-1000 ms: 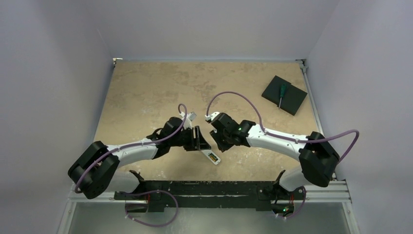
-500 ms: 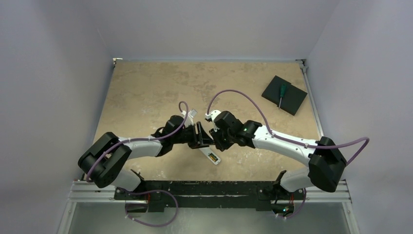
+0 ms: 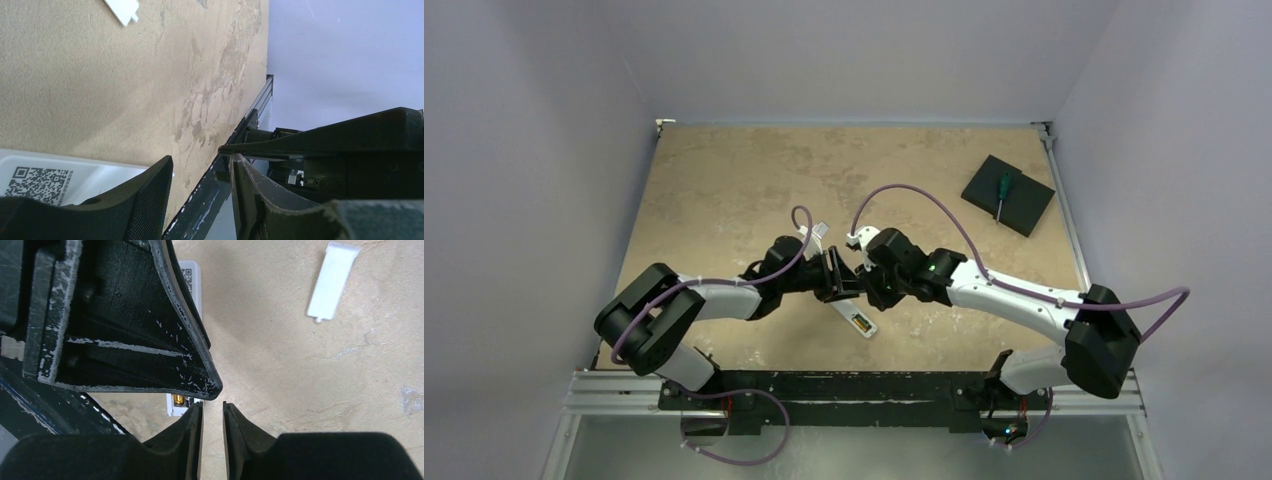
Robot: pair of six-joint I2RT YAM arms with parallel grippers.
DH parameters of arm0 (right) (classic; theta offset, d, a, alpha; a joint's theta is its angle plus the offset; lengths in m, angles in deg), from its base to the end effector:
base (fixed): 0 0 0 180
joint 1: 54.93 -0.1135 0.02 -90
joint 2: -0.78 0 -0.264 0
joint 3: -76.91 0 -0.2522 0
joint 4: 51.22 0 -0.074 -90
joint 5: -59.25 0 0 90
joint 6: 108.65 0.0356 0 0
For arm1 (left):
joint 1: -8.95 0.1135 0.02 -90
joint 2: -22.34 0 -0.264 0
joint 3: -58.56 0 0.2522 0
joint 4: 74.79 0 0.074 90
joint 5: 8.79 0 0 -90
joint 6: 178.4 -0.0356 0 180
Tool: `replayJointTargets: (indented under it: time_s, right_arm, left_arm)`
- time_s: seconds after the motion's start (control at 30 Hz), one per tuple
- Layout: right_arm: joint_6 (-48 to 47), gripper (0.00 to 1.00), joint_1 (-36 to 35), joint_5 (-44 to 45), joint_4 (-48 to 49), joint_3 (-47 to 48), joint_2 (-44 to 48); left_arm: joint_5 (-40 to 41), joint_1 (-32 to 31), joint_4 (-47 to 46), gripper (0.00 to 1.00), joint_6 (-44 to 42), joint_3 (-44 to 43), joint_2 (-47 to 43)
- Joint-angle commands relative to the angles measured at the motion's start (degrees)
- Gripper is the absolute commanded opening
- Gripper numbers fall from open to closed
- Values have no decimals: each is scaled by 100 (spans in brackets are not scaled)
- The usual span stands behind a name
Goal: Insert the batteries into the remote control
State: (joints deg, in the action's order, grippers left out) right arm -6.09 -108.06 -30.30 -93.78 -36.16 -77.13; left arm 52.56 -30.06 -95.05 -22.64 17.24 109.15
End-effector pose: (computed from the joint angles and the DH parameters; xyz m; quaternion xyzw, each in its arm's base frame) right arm 0.1667 0.2218 0.2355 -0.3281 0.8913 0.1665 0.2648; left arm 0.2047 -0.1878 0.1524 -0.0603 0.8267 -0.5386 0.1512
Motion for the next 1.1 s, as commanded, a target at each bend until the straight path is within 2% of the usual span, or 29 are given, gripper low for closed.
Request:
replayJointTargets:
  time_s: [0.0,0.07,0.27,0.43,0.73,0.87,1.07]
  right_arm:
    - [-30,28,13,26,106,-75,107]
    - [6,31,13,110,113,-80,124]
    - [323,49,17,473,129,-39,132]
    - [300,60,57,898,120,189,-182]
    - [179,62,606,944,566,550,-679]
    - [51,62,945,692,789,880,-1075]
    - [-112,64,1129,825,784,1770,-2085]
  left_arm:
    - [-118,45,-496,44,146,-81,99]
    - [-107,54,-471,44,127,-62,96]
    - [-5,108,-86,44,-152,-144,12]
    - [374,191,830,43,-776,-314,-360]
    - [1289,251,2600,43,-1754,-674,-1447]
    - [1591,256,3100,43,-2061,-750,-1853]
    - [1792,253,3591,43,-2278,-693,-2291]
